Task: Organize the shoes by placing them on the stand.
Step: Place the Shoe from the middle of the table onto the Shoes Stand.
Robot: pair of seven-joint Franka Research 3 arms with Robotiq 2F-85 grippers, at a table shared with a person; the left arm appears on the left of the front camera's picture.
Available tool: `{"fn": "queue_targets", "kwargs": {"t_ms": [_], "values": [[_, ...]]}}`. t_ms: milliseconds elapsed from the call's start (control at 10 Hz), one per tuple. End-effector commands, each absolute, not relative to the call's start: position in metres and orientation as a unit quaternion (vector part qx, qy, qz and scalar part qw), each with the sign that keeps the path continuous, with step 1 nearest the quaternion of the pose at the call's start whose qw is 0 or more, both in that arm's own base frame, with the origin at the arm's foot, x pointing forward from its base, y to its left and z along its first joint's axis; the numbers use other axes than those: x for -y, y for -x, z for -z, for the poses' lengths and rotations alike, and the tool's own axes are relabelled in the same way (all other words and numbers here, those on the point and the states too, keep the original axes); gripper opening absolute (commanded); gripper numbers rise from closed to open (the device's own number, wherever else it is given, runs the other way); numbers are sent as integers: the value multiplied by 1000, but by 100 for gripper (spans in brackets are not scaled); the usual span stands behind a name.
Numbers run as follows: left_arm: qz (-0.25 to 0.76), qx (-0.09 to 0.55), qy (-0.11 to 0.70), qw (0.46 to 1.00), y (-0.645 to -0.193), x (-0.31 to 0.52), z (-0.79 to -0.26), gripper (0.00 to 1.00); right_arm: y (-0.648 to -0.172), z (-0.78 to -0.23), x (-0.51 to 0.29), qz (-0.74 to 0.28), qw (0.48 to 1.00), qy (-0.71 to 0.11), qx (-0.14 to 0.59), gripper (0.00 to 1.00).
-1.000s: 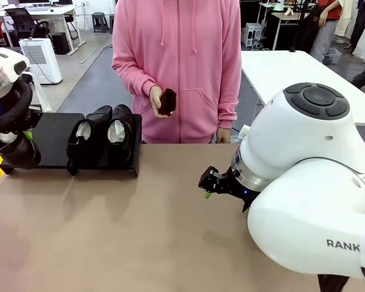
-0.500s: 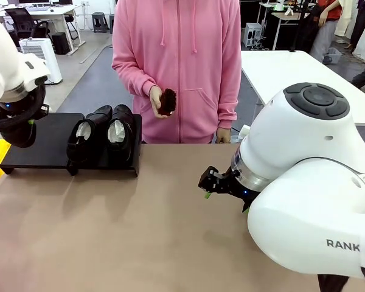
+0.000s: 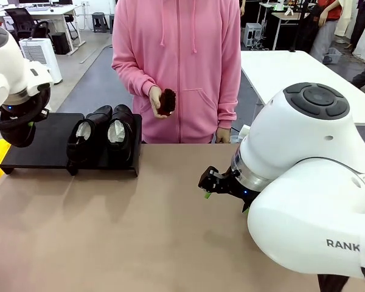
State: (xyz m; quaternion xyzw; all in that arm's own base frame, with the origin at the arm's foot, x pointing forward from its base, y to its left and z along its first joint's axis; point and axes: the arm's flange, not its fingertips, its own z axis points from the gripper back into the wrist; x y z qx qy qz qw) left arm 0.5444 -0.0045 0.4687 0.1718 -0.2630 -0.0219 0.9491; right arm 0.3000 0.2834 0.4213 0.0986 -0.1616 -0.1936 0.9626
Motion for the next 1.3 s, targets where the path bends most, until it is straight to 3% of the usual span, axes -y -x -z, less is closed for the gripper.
{"fn": "queue_targets", "kwargs": {"t_ms": [0,1100,1200], "values": [[11,271,-175,946,-550,2,-454,0,-303,-422,-284,192,963,-110,156,100],[-8,272,-220,937,-574,-12,-402,0,-303,-422,-284,192,963,-110,156,100],[-16,272,-217,937,-575,-12,-402,16,-303,-422,-284,192,963,-110,156,100]]}}
